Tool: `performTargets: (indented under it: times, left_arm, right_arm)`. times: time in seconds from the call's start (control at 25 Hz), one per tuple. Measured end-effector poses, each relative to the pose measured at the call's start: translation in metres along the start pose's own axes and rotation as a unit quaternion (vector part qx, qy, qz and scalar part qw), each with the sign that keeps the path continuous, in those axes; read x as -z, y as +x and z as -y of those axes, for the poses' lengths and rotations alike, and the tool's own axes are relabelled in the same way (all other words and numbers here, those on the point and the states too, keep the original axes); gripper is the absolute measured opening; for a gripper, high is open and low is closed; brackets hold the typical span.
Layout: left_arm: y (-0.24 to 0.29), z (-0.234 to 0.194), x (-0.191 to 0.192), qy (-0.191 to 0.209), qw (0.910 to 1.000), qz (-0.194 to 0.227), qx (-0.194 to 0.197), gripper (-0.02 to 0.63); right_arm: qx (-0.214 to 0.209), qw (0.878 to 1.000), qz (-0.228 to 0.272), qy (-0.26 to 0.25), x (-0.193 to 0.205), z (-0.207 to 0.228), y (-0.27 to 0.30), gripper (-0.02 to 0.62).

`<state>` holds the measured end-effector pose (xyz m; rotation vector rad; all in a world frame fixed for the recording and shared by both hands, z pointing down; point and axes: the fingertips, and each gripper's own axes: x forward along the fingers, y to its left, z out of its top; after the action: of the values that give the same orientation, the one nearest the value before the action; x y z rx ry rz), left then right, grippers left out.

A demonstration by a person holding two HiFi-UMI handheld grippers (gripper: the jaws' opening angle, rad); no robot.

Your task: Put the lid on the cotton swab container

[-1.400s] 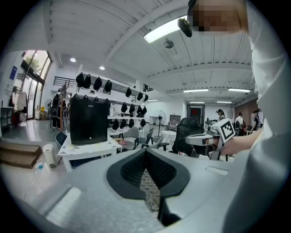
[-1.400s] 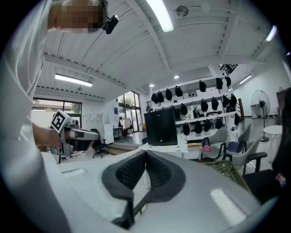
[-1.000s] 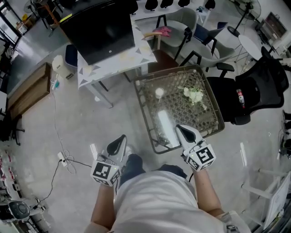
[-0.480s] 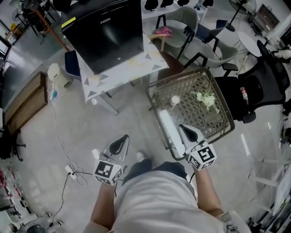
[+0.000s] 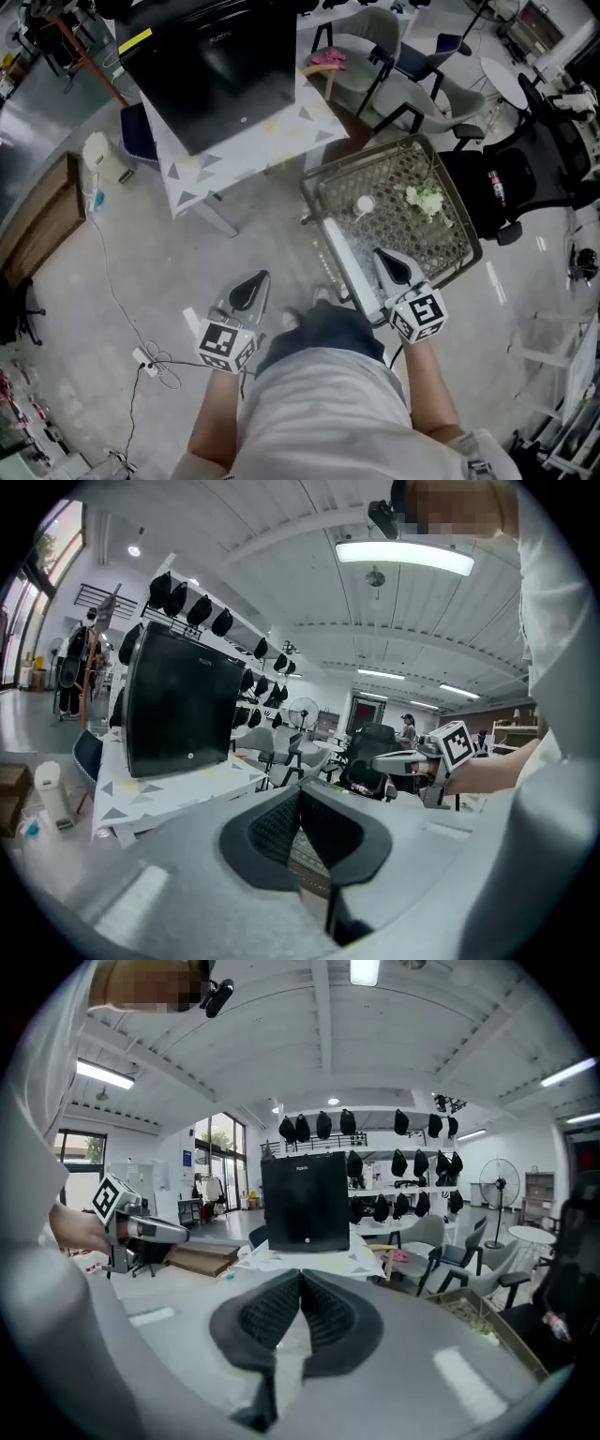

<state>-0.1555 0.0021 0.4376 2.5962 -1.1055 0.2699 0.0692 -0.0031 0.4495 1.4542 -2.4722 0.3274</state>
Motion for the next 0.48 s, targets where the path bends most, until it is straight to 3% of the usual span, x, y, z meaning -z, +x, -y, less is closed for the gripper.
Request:
performTargets:
  times: [0.48]
  left_arm:
    - [0.1,-0.019,0.0,0.006,0.9981,-0.049,0.037,0.009]
  right_arm:
    - [0.042,0.998,-0.05,0.021,0.042,0.086,0.047,0.005]
